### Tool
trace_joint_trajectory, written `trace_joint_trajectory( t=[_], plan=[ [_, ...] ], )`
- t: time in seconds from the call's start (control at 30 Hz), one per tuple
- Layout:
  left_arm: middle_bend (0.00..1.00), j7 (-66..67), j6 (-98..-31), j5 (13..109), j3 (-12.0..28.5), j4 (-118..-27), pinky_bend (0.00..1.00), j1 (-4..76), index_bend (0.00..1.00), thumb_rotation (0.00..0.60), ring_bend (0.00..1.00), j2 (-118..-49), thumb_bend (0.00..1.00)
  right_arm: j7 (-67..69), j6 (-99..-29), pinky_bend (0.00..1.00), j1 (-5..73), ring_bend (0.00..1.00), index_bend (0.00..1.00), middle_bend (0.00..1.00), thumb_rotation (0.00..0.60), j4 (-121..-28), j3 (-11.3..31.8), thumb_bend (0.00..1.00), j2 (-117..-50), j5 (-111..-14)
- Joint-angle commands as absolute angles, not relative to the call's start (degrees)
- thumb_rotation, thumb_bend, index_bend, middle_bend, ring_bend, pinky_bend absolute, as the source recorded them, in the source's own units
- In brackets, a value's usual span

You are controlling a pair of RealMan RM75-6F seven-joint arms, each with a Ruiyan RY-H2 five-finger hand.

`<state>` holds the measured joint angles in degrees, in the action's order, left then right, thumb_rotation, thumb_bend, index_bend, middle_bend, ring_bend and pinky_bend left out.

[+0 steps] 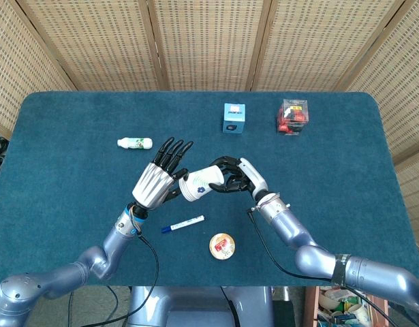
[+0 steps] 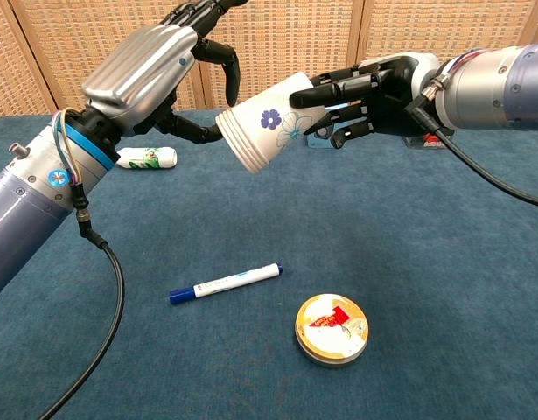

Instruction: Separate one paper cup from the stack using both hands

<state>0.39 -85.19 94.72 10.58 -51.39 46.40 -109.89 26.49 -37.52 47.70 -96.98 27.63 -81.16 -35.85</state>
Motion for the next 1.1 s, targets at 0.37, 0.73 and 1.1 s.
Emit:
trace_joint_trajectory(
  t=[0.37,0.73,1.1],
  plan=[
    [0.0,0.36,-85.99,94.57,10.77,-50.59,0.0,46.62,0.6,0.6,0.0,-110.25,0.31,27.13,-37.16,0.7,47.43,0.46,0.53,0.59,0.6,-96.59,27.79,0.63,-81.07,-35.97],
    [0.0,0.35,-85.8,94.14,10.78,-49.97,0.0,46.84,0.6,0.6,0.0,-110.47,0.32,27.53,-36.81,0.7,47.21,0.46,0.53,0.59,0.6,-96.31,27.79,0.63,-81.01,-36.27],
    [0.0,-0.02,-85.81,93.86,10.71,-48.99,0.0,47.12,0.63,0.6,0.0,-111.01,0.37,27.85,-36.54,0.7,47.1,0.46,0.53,0.59,0.6,-96.21,27.84,0.63,-80.99,-36.64]
  ],
)
